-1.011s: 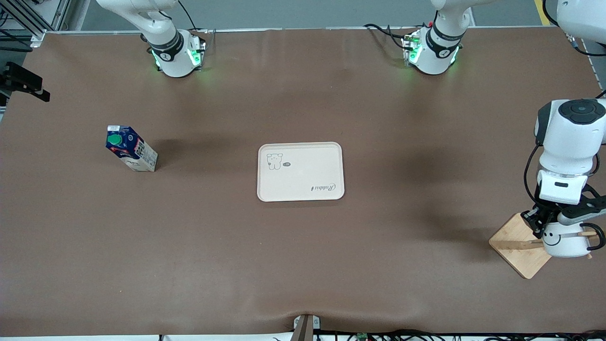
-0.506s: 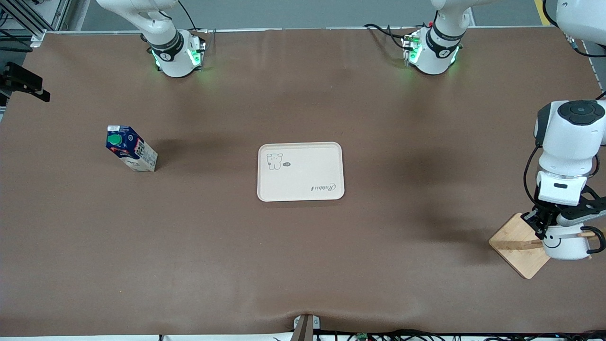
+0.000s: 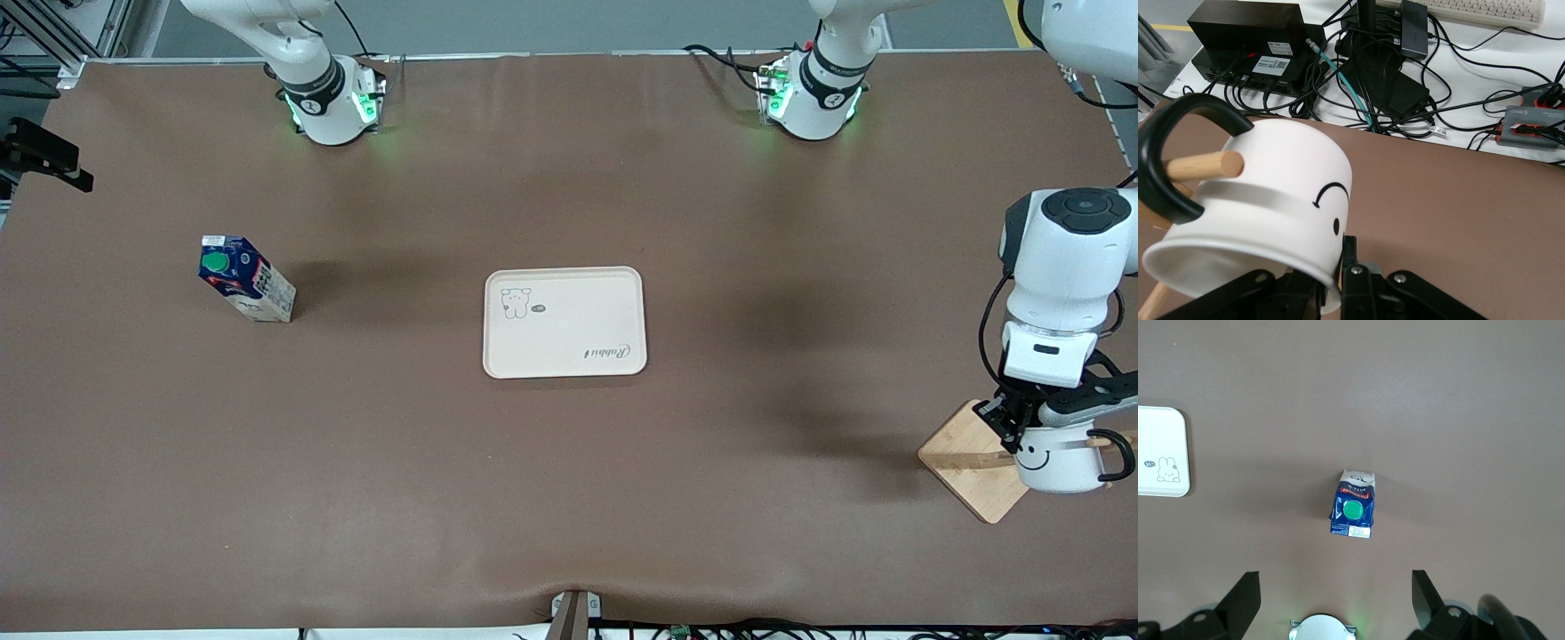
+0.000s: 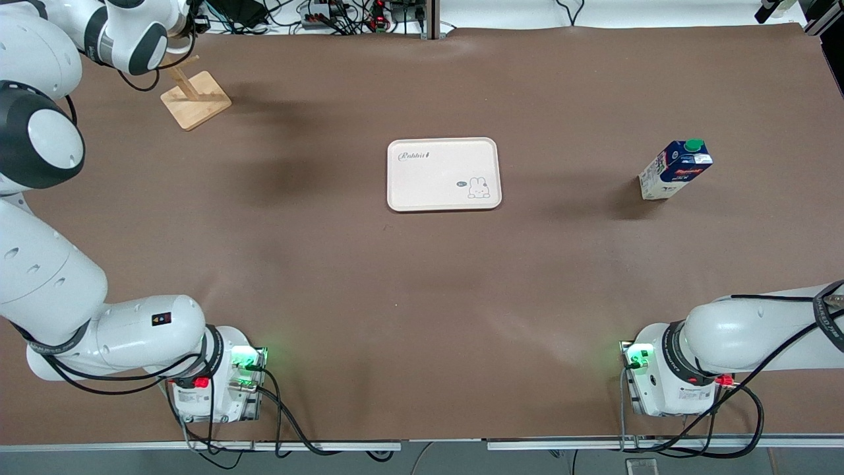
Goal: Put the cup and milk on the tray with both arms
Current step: 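Grasp the white mug rim on the wooden stand with the left gripper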
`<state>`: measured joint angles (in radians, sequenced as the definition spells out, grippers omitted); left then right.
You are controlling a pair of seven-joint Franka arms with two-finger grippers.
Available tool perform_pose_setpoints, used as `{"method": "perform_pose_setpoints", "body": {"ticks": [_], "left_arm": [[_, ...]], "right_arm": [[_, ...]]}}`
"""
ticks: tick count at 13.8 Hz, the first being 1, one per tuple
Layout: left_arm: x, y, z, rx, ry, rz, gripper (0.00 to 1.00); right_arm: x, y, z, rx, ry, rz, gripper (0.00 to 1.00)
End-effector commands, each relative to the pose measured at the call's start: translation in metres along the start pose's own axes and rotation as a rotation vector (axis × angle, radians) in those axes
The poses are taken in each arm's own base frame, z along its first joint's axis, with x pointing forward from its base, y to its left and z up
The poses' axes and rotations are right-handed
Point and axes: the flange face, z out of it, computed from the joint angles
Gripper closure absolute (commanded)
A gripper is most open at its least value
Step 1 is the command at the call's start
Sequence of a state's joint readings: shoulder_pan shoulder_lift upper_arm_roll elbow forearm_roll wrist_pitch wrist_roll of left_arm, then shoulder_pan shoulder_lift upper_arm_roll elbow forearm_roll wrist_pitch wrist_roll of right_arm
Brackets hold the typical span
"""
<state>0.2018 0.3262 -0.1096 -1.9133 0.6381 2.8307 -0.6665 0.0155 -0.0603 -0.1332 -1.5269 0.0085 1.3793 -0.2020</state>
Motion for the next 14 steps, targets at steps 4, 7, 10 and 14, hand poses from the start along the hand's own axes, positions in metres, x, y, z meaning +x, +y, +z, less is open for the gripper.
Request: {"method": "perform_pose_setpoints", "body": {"ticks": [4, 7, 10, 14], "left_arm": [[0.015, 0.029, -0.031, 0.073, -0.036, 0.071, 1.00], [0.022, 0.044, -0.047, 0.091, -0.050, 0.089, 1.00], [0.031, 0.061, -0.064, 0.130, -0.090, 0.110, 1.00], [0.033, 0.110, -0.098, 0.152, -0.164, 0.140, 1.00]], "right_arm": [[-0.001, 0.000, -0.005, -0.012, 0.007, -0.010, 0.00], [0.000, -0.001, -0.003, -0.011, 0.002, -0.012, 0.00], [-0.001, 0.000, -0.005, -0.010, 0.006, -0.011, 0.00], [0.003, 0.006, 0.002, -0.008, -0.006, 0.002, 0.00]]}}
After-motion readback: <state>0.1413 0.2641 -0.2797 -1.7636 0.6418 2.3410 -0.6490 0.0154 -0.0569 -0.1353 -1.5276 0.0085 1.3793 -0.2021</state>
